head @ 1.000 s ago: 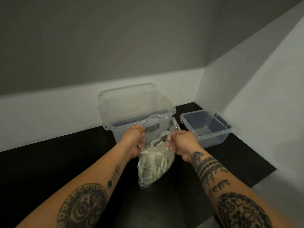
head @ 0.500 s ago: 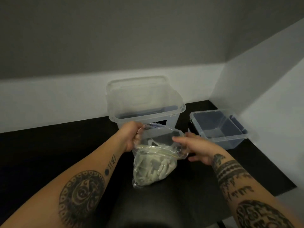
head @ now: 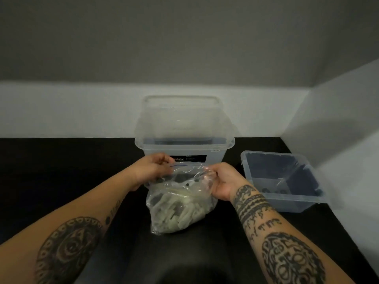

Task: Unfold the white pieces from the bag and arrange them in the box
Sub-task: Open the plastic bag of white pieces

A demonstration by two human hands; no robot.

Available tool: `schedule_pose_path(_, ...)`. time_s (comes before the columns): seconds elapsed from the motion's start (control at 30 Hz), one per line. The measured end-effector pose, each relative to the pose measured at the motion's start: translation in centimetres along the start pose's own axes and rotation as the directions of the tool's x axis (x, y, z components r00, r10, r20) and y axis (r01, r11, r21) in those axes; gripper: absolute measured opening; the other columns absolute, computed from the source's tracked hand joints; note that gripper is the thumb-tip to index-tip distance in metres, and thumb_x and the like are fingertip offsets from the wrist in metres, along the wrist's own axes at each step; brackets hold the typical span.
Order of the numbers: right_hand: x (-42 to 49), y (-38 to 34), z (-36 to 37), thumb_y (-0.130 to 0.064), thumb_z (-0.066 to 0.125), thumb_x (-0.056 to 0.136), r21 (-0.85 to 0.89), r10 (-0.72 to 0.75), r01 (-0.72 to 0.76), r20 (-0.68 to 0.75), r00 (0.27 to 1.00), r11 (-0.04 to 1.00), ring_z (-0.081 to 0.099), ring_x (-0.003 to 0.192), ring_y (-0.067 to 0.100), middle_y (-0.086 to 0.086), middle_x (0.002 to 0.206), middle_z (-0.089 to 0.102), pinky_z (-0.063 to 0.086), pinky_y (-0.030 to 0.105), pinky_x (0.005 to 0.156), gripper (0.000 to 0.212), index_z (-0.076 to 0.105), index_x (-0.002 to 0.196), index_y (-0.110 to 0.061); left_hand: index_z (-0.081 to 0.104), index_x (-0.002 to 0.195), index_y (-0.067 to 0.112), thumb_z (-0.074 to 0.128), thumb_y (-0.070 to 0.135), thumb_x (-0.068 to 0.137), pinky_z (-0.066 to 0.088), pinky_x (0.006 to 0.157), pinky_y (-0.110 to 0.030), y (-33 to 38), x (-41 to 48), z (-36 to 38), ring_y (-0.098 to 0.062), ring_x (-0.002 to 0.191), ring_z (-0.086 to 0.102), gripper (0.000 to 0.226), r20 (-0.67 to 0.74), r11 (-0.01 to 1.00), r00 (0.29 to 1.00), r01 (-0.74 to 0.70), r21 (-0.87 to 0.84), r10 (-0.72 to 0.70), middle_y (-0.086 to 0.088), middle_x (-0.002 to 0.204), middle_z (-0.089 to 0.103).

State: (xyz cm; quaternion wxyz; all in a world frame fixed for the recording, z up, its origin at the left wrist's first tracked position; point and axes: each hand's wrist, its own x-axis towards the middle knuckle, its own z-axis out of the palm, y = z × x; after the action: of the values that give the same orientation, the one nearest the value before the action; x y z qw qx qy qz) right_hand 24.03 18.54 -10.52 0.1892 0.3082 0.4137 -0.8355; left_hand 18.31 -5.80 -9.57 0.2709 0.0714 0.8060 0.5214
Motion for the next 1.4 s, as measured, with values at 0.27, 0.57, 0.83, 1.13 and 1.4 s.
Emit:
schedule_pose_path(0.27,0.0,0.6,-0.5,-0.033,0.074,0.09,-0.06,-0.027,0.032,0.07,0.997,0.998,0.067,0.108,0.034,0.017,0.126,0.069,0.054,0.049,0.099,0.05,0.064,0.13,-0.004,0.069,0.113,0.008,0.045,0.067,0.098,0.053,0.076,-0.033,1.8,-3.7,0.6,-0.024,0.089,0.065,0.065,-0.333,0.647,0.86,0.509,0.567,-0.386,-0.011,0.103,0.067)
schedule_pose_path(0.57,-1.4,2.5,-1.5,-0.046,0.057,0.1,-0.494,-0.197,0.189,0.035,0.98,0.849,0.073,0.091,0.025,0.011,0.104,0.076,0.06,0.04,0.079,0.036,0.07,0.107,-0.013,0.06,0.109,0.005,0.038,0.02,0.111,0.063,0.052,-0.042,0.8,-2.6,3.1,-0.029,0.063,0.074,0.027,-0.179,0.627,0.863,0.187,-0.756,-0.473,-0.012,0.084,0.069)
schedule_pose_path(0.83,-1.5,2.7,-1.0,-0.037,0.056,0.102,-0.251,-0.146,0.104,-0.152,0.978,0.962,0.073,0.098,0.027,0.007,0.102,0.075,0.06,0.044,0.082,0.029,0.066,0.107,-0.01,0.062,0.077,0.003,0.042,-0.001,0.094,0.05,0.045,-0.023,0.6,-2.3,4.0,-0.015,0.044,0.056,0.027,-0.04,0.32,0.919,0.096,-0.943,-0.393,-0.006,0.059,0.058)
schedule_pose_path(1.13,0.2,2.8,0.8,-0.035,0.049,0.106,0.2,0.063,-0.027,-0.179,0.982,0.979,0.062,0.073,0.001,0.007,0.065,0.067,0.049,0.02,0.072,0.027,0.057,0.108,-0.01,0.072,0.119,0.007,0.087,0.032,0.073,0.051,0.106,-0.043,-2.8,-3.7,1.3,-0.026,0.103,0.069,0.055,0.126,0.666,0.921,0.357,-0.655,-0.37,-0.014,0.114,0.075)
schedule_pose_path(1.4,0.1,3.4,0.9,-0.074,0.079,0.067,-0.402,-0.02,0.007,-0.028,0.999,0.916,0.064,0.112,0.025,0.003,0.125,0.068,0.051,0.057,0.099,0.069,0.071,0.118,-0.029,0.067,0.098,0.017,0.057,0.031,0.103,0.061,0.06,-0.036,-2.5,-1.7,1.5,-0.016,0.065,0.07,0.018,0.008,0.737,0.887,0.389,-0.553,-0.463,0.001,0.074,0.07)
